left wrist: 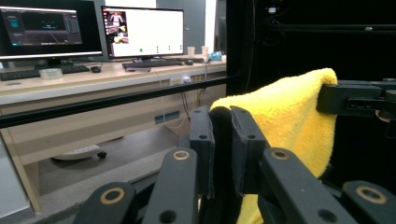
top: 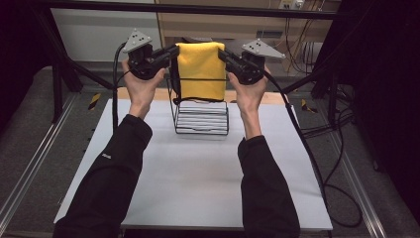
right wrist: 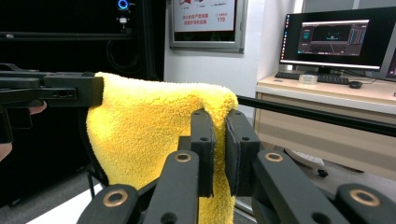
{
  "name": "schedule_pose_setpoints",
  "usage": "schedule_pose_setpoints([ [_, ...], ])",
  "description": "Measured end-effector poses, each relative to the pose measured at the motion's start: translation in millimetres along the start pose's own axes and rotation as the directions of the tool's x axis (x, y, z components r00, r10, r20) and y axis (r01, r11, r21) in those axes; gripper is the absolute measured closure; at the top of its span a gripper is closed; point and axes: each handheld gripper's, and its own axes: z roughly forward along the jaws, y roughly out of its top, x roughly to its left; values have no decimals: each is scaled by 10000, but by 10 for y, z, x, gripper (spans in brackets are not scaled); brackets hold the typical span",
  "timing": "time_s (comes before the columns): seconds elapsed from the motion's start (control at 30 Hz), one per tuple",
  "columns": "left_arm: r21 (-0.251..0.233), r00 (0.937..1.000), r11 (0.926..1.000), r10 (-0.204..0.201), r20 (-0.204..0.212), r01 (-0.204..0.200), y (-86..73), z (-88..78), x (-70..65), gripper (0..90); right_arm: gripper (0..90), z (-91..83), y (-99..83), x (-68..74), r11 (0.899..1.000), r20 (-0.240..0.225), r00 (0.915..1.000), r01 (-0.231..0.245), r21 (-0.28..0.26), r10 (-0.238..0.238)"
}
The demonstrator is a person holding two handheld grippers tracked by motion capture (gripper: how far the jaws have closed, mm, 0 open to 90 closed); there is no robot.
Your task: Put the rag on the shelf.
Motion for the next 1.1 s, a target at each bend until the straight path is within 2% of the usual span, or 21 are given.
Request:
schedule_pose_setpoints([
  [0.13, -50, 9998, 9998, 197, 50, -197, 8, -51, -17, 802, 833, -65, 1, 29, 9998, -75, 9998, 169, 68, -168],
  [0.2, 99, 10000, 9999, 22, 86, -22, 0, -66, -33, 802, 833, -93, 1, 49, 9997, -120, 9998, 142, 174, -140],
  [0.5, 339, 9999, 9993, 151, 56, -152, -54, -99, -81, 801, 832, -165, -27, 87, 9979, -153, 9994, 304, 577, -296],
  [0.67, 396, 9997, 9991, 144, 200, -152, -83, -140, -102, 798, 828, -206, -56, 108, 9972, -298, 9987, 438, 603, -420],
  [0.8, 778, 9995, 9970, -54, 315, 29, -125, -184, -101, 793, 821, -259, -102, 138, 9959, -601, 9977, 351, 834, -302],
  [1.0, 1285, 9992, 9917, 48, 409, -100, -169, -250, -170, 784, 820, -320, -176, 165, 9915, -888, 9961, 118, 1295, -2],
  [1.1, 1655, 9990, 9860, 137, 429, -206, -196, -280, -199, 776, 820, -340, -218, 176, 9880, -1036, 9946, 144, 1535, 16],
])
